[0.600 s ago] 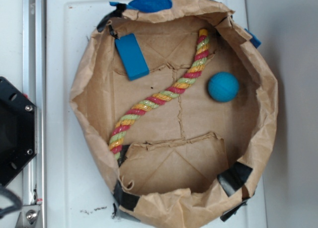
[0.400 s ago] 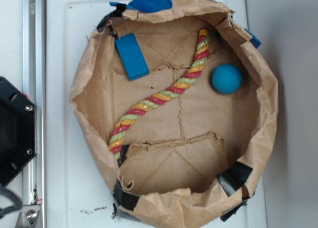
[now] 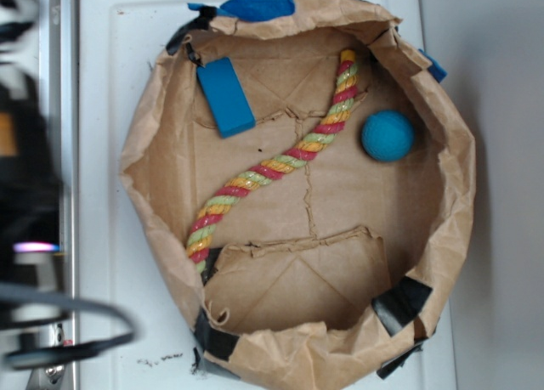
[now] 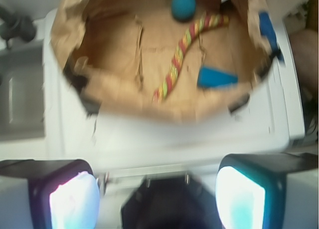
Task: Grab the blue block.
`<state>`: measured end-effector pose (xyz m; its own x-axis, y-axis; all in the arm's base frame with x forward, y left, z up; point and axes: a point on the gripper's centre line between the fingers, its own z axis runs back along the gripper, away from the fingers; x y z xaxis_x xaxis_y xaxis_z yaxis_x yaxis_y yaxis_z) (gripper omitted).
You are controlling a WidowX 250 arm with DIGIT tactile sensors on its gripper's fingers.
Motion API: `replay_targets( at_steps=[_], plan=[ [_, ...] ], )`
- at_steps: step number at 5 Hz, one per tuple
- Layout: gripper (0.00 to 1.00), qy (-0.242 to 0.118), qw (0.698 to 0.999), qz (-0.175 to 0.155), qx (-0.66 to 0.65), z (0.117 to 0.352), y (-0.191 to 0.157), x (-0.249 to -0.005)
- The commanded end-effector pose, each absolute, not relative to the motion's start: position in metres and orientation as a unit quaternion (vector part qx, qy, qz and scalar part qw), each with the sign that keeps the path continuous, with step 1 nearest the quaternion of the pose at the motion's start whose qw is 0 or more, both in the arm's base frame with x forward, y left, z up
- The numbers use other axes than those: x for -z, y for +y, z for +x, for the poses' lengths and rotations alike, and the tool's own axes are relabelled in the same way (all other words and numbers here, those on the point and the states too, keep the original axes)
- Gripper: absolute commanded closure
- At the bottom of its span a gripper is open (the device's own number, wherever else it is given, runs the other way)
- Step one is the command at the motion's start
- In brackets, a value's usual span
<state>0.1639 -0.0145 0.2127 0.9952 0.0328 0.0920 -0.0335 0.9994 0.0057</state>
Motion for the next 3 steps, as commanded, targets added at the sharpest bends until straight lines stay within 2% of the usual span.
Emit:
replay_targets(
  at_steps=[1, 2, 3],
  plan=[
    [0.0, -0.07, 0.995, 0.004, 0.065, 0.238, 0.002, -0.204],
    [0.0, -0.062, 0.98, -0.046, 0.182, 0.244, 0.003, -0.193],
    [0.0, -0.056, 0.948, -0.093, 0.299, 0.236, 0.007, -0.184]
  ],
)
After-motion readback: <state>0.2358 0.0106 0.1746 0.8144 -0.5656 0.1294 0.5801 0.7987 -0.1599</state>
